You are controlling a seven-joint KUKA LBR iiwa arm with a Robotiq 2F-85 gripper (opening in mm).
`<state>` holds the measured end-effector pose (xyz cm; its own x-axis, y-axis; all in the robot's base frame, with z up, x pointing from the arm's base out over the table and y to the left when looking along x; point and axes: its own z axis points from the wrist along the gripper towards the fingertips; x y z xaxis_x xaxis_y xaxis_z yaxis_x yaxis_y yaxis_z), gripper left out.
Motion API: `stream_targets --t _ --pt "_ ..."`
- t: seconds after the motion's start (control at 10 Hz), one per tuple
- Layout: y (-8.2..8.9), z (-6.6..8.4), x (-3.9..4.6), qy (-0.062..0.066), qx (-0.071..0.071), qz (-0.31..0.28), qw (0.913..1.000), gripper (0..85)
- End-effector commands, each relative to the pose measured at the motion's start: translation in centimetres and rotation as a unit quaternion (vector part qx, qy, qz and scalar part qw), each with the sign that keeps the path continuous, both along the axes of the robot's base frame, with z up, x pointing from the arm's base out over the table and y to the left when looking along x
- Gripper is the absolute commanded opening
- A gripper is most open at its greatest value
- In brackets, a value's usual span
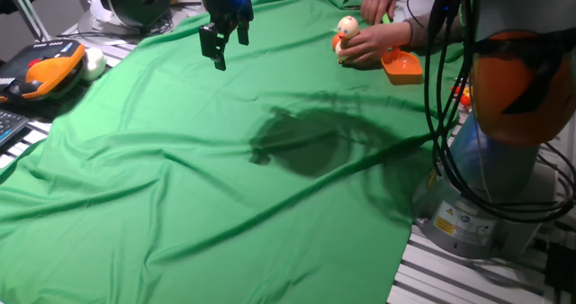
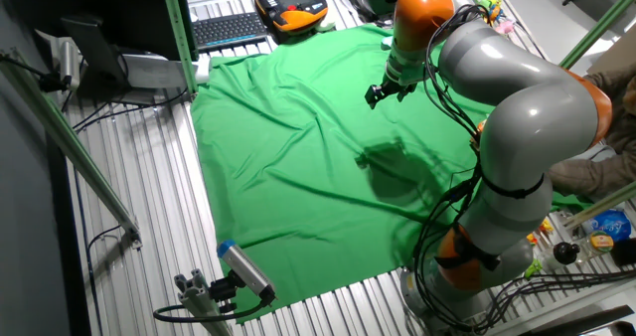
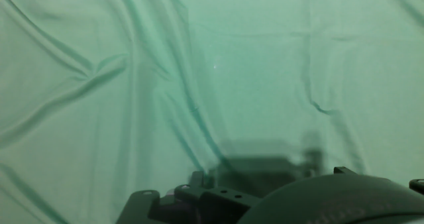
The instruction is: Grasp the moving object
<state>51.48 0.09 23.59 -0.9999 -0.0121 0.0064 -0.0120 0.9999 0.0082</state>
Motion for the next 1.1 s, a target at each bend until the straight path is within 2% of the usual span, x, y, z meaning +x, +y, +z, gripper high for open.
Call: stream_targets --t 0.0,0.4,0.5,1.0 --pt "-0.02 -0.03 0.01 0.096 0.004 0.063 0.9934 0.0" --pt "-0.02 -0.03 0.01 0.095 -0.001 0.062 0.9935 0.0" --pt "-0.02 -0.03 0.01 0.089 -0.006 0.063 0.994 0.0" --pt "-0.02 -0.03 0.01 0.084 -0.012 0.067 0.9942 0.0"
